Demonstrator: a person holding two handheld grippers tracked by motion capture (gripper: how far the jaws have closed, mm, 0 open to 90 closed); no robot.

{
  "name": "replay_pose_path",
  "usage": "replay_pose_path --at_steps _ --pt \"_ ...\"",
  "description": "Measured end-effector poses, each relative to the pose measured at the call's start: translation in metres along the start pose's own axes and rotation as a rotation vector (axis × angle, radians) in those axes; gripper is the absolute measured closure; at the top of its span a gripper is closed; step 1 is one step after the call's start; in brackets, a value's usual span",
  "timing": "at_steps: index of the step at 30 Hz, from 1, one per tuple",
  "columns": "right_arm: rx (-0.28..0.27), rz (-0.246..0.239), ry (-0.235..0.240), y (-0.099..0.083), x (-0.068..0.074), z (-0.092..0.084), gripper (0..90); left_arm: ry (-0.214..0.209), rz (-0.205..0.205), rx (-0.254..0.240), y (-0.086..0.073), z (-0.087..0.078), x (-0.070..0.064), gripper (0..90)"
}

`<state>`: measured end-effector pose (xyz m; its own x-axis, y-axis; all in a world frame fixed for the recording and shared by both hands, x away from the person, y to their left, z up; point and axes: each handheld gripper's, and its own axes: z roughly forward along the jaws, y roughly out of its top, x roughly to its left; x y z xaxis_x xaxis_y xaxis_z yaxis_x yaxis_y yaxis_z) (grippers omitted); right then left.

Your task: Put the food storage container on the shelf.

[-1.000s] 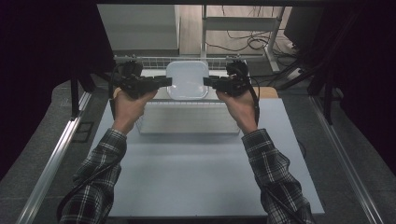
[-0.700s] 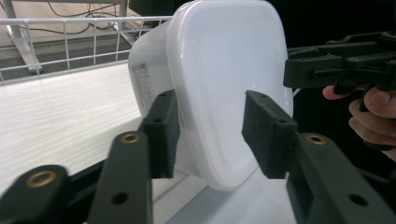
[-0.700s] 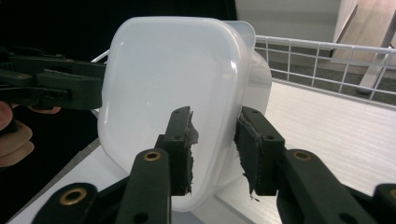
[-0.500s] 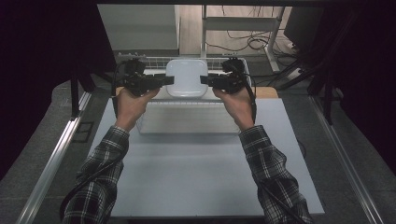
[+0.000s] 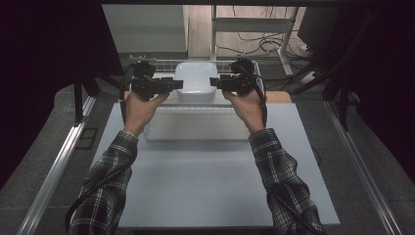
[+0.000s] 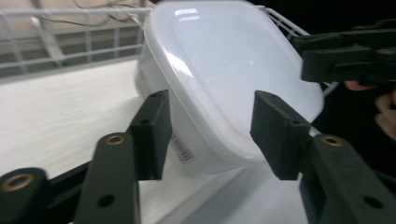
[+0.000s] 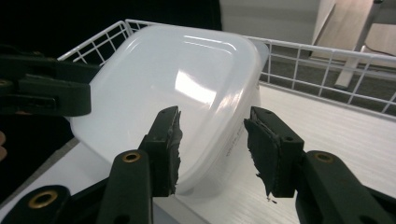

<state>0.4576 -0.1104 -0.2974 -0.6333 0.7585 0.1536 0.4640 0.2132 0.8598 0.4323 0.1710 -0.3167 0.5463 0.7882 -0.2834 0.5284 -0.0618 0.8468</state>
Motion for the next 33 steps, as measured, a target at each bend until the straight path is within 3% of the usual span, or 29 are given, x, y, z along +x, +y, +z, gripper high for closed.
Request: replay_pose_path --at_steps 5,7,11,12,13,16,19,21,22,23,25,33 --pt "-0.007 -0.006 -0.026 0.0 0.0 0.002 53.8 0.031 0.008 -0.01 0.003 0.004 0.0 43.9" --pt "-0.012 -0.001 -0.03 0.0 -0.001 0.003 53.6 0.055 0.029 -0.014 0.004 0.004 -0.001 42.3" --pt "-0.017 -0.007 -0.043 0.001 0.0 0.003 50.5 0.087 0.065 -0.028 0.004 0.004 -0.004 33.0" --pt "-0.023 -0.014 -0.038 0.001 0.001 0.002 49.2 0.081 0.066 -0.036 0.004 0.003 -0.004 30.4" --pt "-0.028 -0.018 -0.034 0.001 0.001 0.001 47.1 0.05 0.065 -0.05 0.005 0.0 -0.005 28.7" --pt "-0.038 -0.021 -0.019 0.002 0.001 -0.001 41.6 0.037 0.073 -0.053 0.005 -0.002 -0.006 24.6" --pt "-0.039 -0.031 0.024 0.003 0.002 -0.004 29.6 -0.011 0.075 -0.043 0.003 -0.004 -0.008 19.8" --pt "-0.032 -0.049 0.043 0.003 0.004 -0.004 21.7 -0.016 0.078 -0.037 0.002 -0.004 -0.009 16.1" --pt "-0.032 -0.049 0.043 0.003 0.004 -0.004 21.7 -0.018 0.083 -0.029 0.0 -0.005 -0.009 16.1" --pt "-0.029 -0.079 0.038 0.002 0.008 -0.003 15.0 -0.031 0.095 -0.013 -0.002 -0.005 -0.011 12.9" --pt "-0.028 -0.096 0.033 0.001 0.011 -0.003 10.9 -0.045 0.102 -0.008 -0.005 -0.006 -0.012 11.2" --pt "-0.007 -0.147 0.018 -0.004 0.019 -0.001 0.7 -0.07 0.128 -0.017 -0.01 -0.009 -0.016 6.0"
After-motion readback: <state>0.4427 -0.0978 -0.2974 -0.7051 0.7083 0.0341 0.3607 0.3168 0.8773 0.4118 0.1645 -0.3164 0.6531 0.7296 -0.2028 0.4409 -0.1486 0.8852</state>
